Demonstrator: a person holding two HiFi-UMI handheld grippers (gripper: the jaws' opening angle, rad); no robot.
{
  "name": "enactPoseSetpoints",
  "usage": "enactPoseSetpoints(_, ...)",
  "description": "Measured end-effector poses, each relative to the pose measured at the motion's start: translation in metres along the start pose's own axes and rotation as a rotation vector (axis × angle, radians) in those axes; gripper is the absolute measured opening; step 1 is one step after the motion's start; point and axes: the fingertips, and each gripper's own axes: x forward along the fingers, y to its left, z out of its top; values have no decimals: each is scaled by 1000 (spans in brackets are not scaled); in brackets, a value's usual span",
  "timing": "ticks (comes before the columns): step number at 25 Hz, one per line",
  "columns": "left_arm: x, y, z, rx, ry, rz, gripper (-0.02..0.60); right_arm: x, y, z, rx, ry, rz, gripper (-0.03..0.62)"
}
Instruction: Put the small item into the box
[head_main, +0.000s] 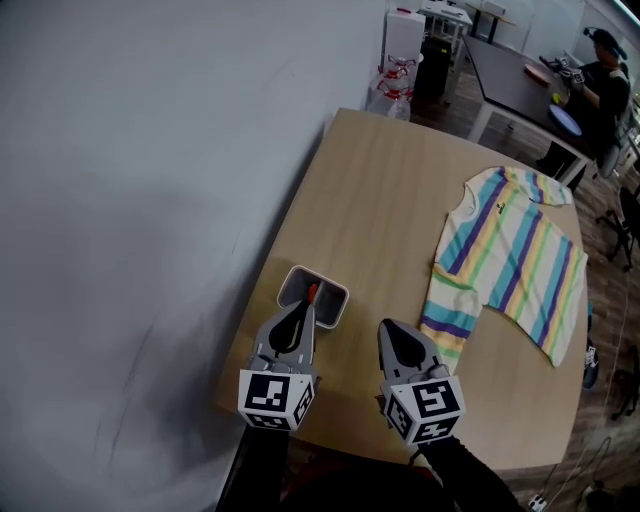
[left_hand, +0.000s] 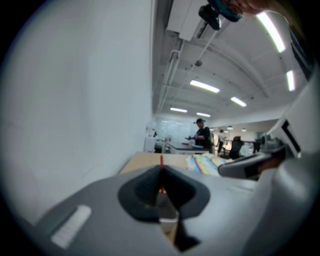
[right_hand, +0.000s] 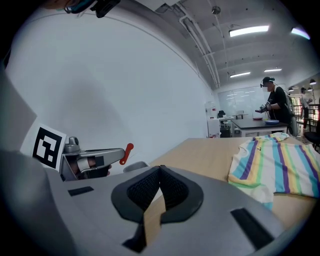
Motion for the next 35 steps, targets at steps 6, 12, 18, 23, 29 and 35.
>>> enactPoseSetpoints(6, 19, -2, -15, -7, 46, -24, 9, 11, -4, -7, 10, 27, -1, 8)
enactPoseSetpoints(12, 31, -6, -34, -7, 90, -34, 9, 22, -7, -15, 15, 49, 5, 8)
enactPoseSetpoints(18, 40, -4, -52, -4, 137, -25, 9, 32, -7, -24, 14, 77, 14, 8)
enactPoseSetpoints(23, 45, -4, -60, 7, 161, -29, 9, 38, -6, -30, 11, 96, 18, 8)
enactPoseSetpoints(29, 50, -7, -66, 31, 198, -30, 11, 42, -9, -38, 13, 122, 11, 8)
enactPoseSetpoints(35, 56, -12, -70, 110, 251, -31, 11, 43, -13, -42, 15, 136, 2, 8)
